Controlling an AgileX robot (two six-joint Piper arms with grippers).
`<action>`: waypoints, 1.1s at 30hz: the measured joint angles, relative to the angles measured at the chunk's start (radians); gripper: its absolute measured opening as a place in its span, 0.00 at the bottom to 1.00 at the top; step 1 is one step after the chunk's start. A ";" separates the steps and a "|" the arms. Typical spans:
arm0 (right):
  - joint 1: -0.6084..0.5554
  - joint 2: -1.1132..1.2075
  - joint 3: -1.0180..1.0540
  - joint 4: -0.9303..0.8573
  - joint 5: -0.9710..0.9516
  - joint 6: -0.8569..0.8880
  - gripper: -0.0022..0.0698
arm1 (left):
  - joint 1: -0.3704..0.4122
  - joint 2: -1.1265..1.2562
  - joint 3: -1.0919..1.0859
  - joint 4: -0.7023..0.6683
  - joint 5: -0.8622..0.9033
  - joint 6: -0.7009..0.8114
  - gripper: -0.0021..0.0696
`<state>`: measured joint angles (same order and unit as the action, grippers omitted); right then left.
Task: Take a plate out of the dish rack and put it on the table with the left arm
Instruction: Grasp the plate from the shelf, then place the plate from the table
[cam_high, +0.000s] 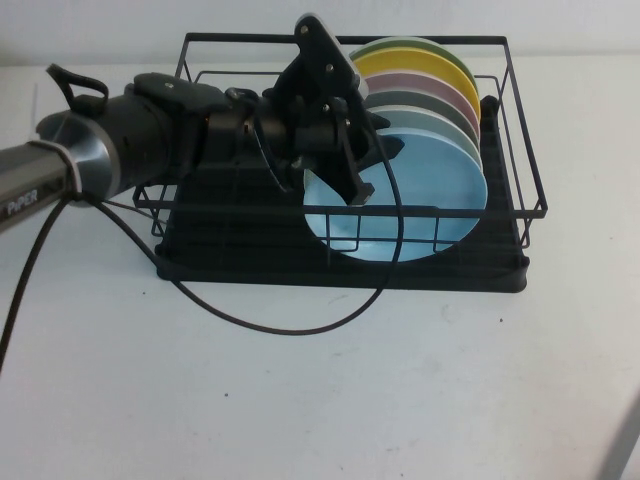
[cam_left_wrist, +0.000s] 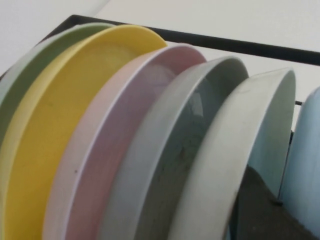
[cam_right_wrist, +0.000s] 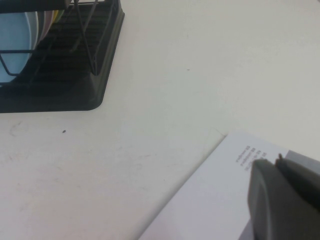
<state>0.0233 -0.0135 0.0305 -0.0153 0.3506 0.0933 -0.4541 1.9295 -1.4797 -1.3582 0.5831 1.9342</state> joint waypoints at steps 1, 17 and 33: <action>0.000 0.000 0.000 0.000 0.000 0.000 0.00 | 0.000 0.000 -0.001 0.000 -0.005 0.006 0.24; 0.000 0.000 0.000 0.000 0.000 0.000 0.00 | 0.000 -0.140 -0.002 0.028 0.003 0.052 0.16; 0.000 0.000 0.000 0.000 0.000 0.000 0.00 | 0.138 -0.444 -0.003 0.323 0.121 -0.902 0.13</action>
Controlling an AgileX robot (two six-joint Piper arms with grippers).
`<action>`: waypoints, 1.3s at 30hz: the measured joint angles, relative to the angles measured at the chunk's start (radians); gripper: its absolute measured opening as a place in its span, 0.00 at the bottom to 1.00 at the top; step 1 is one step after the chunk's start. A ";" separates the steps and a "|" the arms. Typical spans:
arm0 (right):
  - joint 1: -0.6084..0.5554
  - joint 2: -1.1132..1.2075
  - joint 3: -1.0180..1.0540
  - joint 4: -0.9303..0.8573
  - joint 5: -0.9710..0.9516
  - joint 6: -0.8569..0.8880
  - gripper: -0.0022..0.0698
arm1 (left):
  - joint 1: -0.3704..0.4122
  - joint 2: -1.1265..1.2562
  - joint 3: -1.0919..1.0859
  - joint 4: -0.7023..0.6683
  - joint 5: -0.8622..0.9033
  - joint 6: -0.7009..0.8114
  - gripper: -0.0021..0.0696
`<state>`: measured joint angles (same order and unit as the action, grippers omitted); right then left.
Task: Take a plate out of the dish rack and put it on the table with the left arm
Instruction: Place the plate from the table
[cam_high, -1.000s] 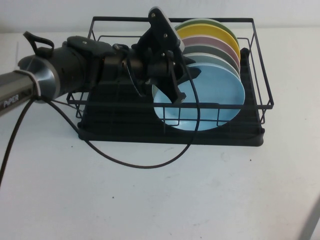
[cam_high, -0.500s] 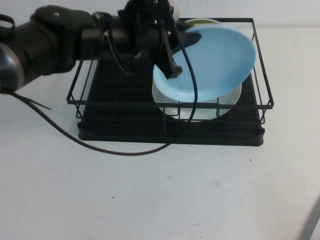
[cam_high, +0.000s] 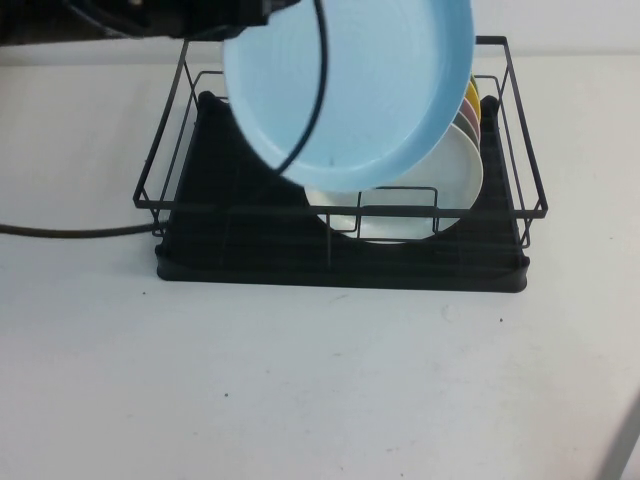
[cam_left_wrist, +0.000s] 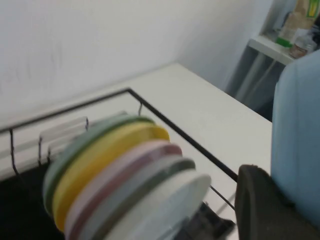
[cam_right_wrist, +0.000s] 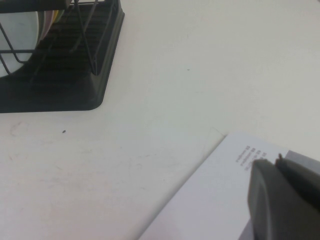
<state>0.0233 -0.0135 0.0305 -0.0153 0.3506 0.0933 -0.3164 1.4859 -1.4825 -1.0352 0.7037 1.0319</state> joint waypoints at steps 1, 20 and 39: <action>0.000 0.000 0.000 0.000 0.000 0.000 0.00 | 0.041 0.002 0.000 -0.012 0.070 -0.040 0.13; 0.000 0.000 0.000 0.000 0.000 0.000 0.00 | 0.243 0.073 0.622 -0.352 0.460 0.111 0.13; 0.000 0.000 0.000 0.000 0.000 0.000 0.00 | 0.205 0.079 0.919 -0.647 0.085 0.371 0.13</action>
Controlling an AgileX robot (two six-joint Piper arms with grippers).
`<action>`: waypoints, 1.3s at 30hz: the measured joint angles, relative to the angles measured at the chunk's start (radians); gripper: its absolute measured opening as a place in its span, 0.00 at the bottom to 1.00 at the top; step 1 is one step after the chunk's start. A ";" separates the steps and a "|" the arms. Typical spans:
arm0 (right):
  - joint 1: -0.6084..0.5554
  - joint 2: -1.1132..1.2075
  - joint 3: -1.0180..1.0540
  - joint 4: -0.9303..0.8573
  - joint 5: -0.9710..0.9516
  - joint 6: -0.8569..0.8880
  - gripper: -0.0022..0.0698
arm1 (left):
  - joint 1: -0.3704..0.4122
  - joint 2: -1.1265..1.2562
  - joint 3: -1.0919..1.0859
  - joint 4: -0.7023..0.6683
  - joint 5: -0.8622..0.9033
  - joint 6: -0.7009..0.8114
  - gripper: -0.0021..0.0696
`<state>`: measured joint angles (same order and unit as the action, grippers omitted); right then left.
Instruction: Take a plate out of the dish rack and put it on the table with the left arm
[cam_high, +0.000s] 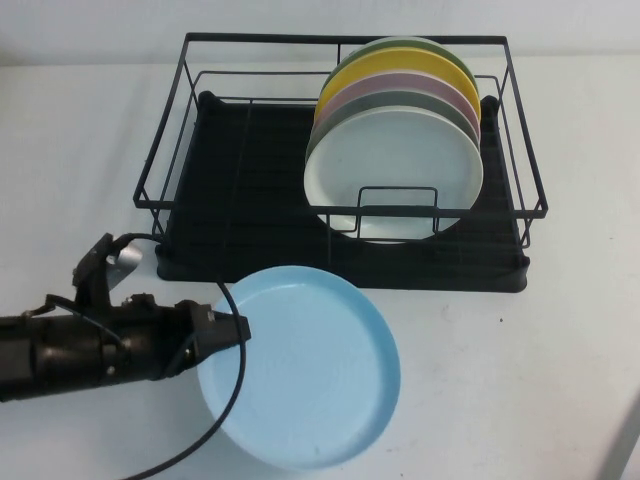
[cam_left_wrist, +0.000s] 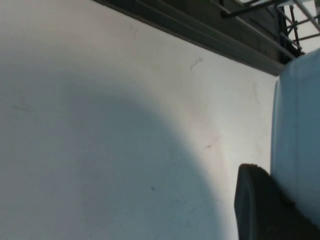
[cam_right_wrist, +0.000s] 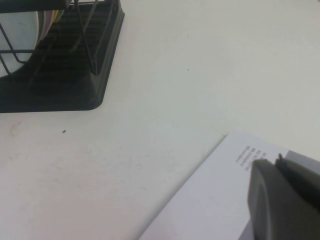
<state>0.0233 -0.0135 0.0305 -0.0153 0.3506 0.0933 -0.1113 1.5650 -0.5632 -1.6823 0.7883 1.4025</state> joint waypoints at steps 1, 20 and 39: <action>0.000 0.000 0.000 0.000 0.000 0.000 0.00 | -0.014 0.005 0.000 -0.008 -0.001 0.017 0.13; 0.000 0.000 0.000 0.000 0.000 0.000 0.00 | -0.117 0.203 -0.051 -0.031 -0.068 0.120 0.35; 0.000 0.000 0.000 0.000 0.000 0.000 0.00 | -0.117 -0.178 -0.078 0.045 -0.208 0.265 0.24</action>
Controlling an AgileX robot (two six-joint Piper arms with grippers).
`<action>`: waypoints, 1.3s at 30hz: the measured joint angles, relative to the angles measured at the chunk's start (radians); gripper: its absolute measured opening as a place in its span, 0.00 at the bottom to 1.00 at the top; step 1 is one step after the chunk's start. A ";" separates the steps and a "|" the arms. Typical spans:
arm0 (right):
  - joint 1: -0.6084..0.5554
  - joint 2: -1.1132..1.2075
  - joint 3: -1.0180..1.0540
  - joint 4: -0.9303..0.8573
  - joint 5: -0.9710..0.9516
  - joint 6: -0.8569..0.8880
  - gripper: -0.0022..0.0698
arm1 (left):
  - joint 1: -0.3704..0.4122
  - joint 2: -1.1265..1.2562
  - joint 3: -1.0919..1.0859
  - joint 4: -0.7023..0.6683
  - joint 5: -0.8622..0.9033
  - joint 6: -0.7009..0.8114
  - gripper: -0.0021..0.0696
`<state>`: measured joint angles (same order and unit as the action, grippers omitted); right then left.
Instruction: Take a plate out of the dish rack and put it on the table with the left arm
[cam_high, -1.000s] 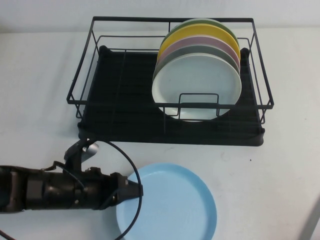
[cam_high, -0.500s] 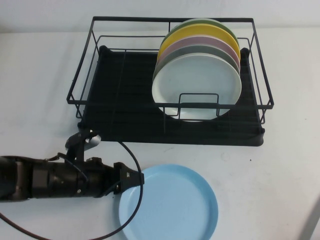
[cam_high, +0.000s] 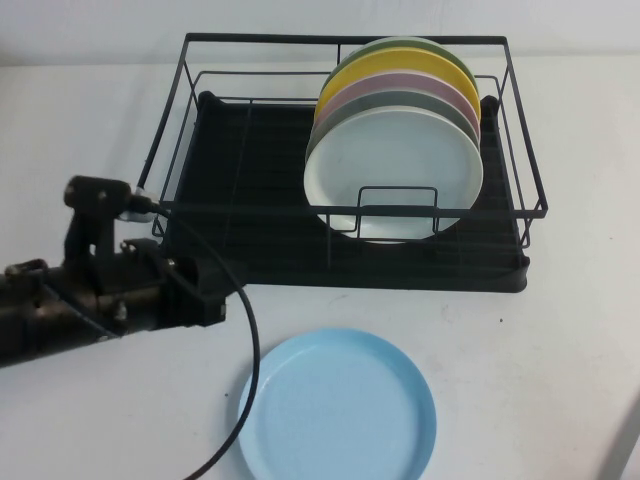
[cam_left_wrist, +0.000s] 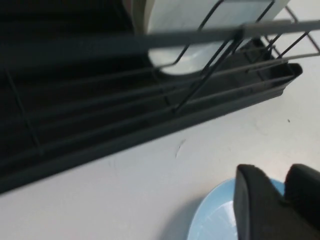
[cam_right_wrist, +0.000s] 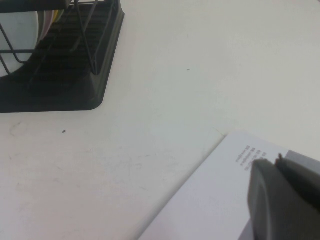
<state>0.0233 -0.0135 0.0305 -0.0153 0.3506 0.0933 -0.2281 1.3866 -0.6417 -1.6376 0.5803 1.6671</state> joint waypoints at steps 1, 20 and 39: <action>0.000 0.000 0.000 0.000 0.000 0.000 0.00 | 0.000 -0.050 0.000 0.035 -0.013 -0.002 0.16; 0.000 0.000 0.000 0.000 0.000 0.000 0.00 | -0.002 -0.741 0.375 0.237 -0.172 -0.193 0.03; 0.000 0.000 0.000 0.000 0.000 0.000 0.00 | -0.002 -0.998 0.490 0.208 -0.570 -0.211 0.03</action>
<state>0.0233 -0.0135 0.0305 -0.0153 0.3506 0.0933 -0.2298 0.3884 -0.1513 -1.4298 0.0105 1.4558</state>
